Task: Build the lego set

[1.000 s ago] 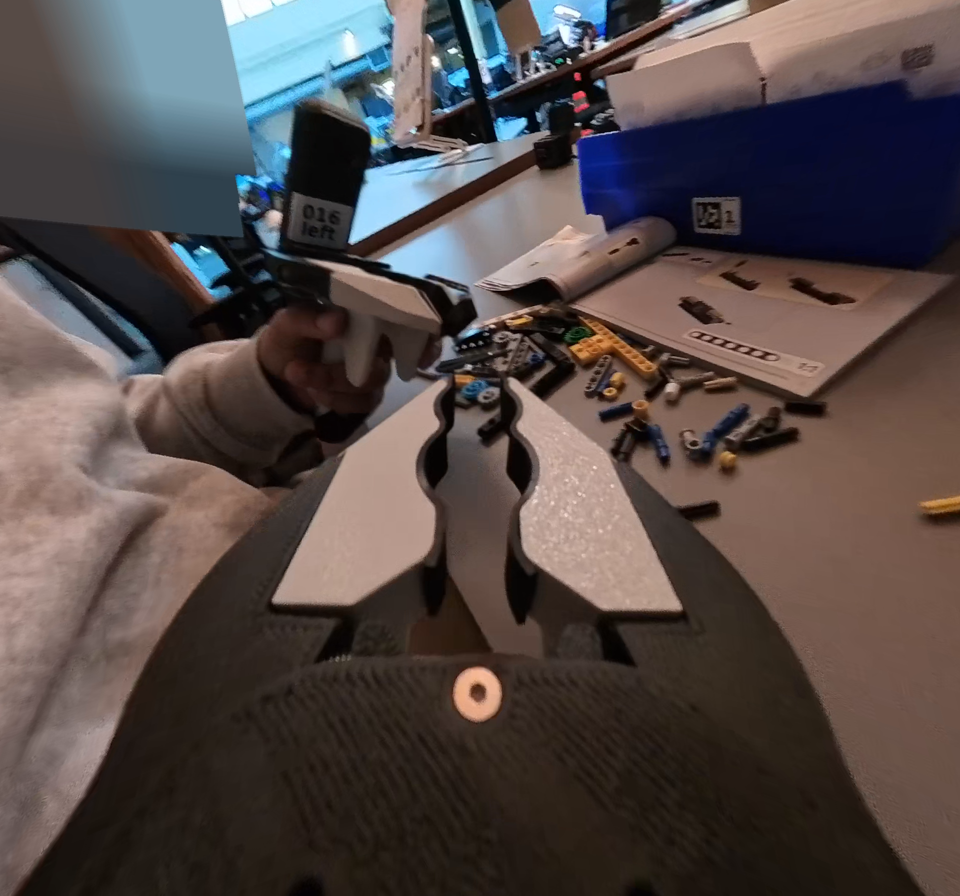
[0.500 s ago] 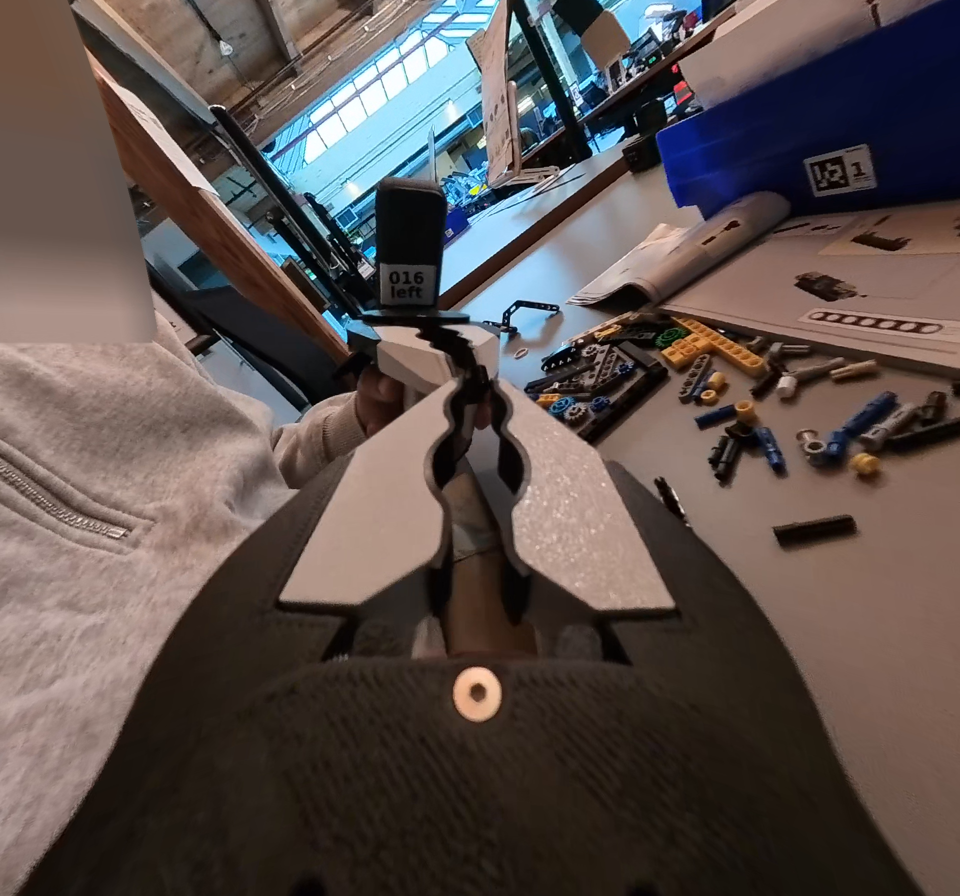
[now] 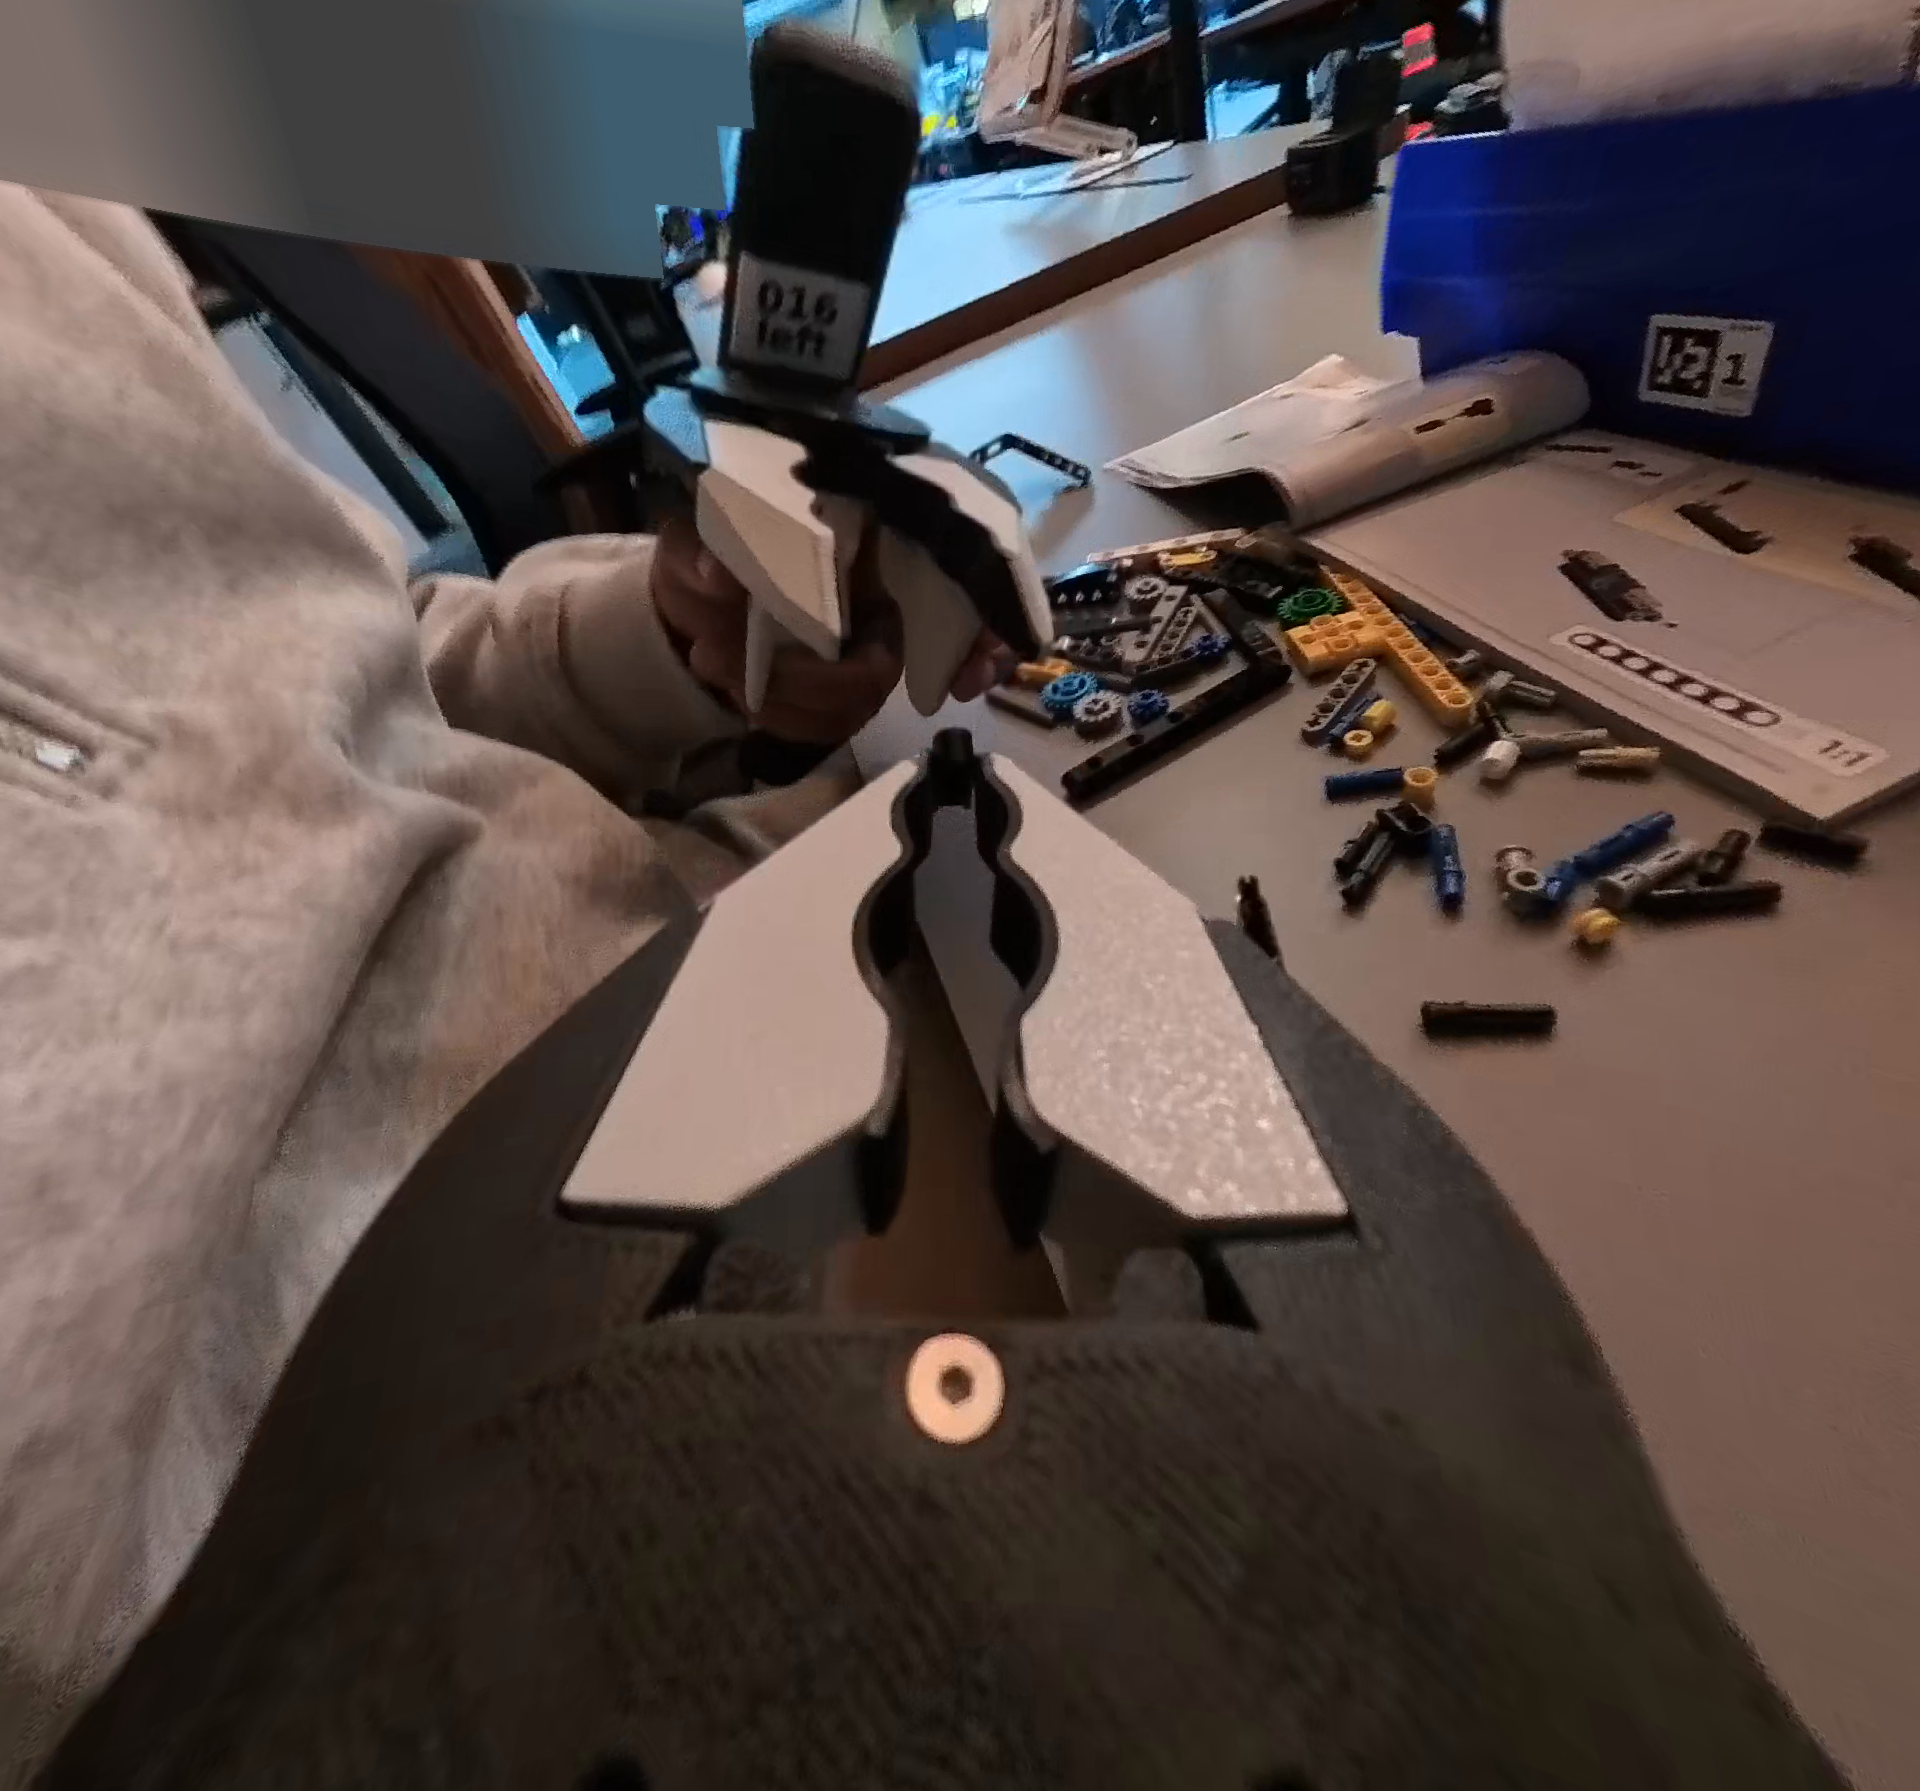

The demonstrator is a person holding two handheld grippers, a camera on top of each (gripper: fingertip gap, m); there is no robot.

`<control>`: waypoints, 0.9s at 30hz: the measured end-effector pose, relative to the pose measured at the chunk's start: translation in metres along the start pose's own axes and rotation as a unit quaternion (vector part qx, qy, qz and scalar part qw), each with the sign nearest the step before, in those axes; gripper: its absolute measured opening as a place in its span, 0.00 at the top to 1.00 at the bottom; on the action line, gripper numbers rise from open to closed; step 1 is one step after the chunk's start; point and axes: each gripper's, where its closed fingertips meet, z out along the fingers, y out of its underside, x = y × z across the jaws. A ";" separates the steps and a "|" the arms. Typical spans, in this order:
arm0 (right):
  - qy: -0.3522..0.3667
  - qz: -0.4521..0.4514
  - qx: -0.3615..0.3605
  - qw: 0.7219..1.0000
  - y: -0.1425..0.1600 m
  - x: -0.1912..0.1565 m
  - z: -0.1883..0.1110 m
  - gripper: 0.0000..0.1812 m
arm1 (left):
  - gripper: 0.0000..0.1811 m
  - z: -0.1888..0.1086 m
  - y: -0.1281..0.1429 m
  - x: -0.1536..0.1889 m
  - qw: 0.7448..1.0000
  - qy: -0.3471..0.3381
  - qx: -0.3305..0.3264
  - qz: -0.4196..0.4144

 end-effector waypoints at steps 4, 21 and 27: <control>-0.023 -0.036 -0.031 0.999 0.010 -0.012 0.002 0.97 | 0.81 0.004 0.031 0.003 0.993 -0.004 -0.099 0.063; -0.017 -0.024 -0.016 0.999 0.008 -0.011 0.004 0.90 | 0.97 0.007 0.036 0.008 0.987 0.001 -0.104 0.122; -0.004 -0.018 0.016 1.000 -0.002 -0.007 -0.001 0.85 | 0.97 0.003 0.022 0.010 0.995 0.019 -0.061 0.079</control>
